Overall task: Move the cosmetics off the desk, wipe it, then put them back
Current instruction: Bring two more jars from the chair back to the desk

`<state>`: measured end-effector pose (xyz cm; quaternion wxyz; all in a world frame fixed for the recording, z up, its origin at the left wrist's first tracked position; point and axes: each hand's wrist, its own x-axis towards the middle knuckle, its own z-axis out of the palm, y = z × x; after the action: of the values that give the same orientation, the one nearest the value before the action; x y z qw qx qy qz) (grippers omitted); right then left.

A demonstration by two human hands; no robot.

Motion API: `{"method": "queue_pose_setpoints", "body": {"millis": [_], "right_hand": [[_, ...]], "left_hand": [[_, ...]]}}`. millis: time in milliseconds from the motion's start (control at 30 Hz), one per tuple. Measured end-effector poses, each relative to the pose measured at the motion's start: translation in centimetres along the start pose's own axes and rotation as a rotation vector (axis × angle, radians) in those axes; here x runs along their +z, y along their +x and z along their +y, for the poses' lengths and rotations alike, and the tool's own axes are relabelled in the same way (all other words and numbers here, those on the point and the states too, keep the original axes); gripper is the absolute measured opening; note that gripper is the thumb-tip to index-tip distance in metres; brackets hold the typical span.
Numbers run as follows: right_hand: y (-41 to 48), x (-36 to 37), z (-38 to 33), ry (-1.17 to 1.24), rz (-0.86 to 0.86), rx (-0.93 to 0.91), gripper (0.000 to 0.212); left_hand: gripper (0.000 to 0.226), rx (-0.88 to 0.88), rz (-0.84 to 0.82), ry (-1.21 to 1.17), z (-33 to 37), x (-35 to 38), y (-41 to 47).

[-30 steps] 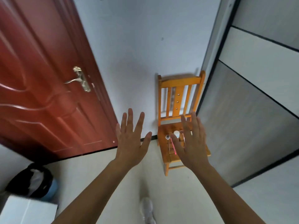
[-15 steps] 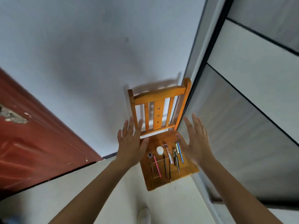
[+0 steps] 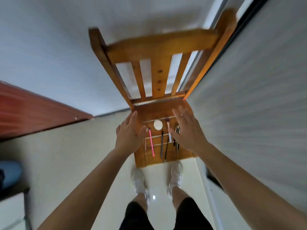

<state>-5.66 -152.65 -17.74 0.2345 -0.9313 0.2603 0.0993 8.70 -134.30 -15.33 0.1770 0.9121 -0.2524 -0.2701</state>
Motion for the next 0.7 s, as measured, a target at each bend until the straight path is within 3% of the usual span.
{"method": "queue_pose_setpoints", "body": {"millis": [200, 367, 533, 700], "right_hand": [[5.9, 11.4, 3.4, -0.013, -0.129, -0.057, 0.08], [8.7, 20.1, 4.7, -0.003, -0.144, -0.045, 0.09], [10.2, 24.1, 5.3, 0.049, -0.037, -0.026, 0.085], [10.2, 22.7, 4.2, 0.16, 0.11, 0.048, 0.071]], "left_hand": [[0.058, -0.173, -0.092, -0.095, -5.5, 11.7, 4.7], [0.051, -0.163, -0.053, -0.15, -10.3, 18.8, 7.5], [0.047, -0.115, 0.086, -0.115, -12.9, 22.1, 10.0], [0.034, -0.116, 0.241, -0.158, -12.6, 21.1, 10.1]]}}
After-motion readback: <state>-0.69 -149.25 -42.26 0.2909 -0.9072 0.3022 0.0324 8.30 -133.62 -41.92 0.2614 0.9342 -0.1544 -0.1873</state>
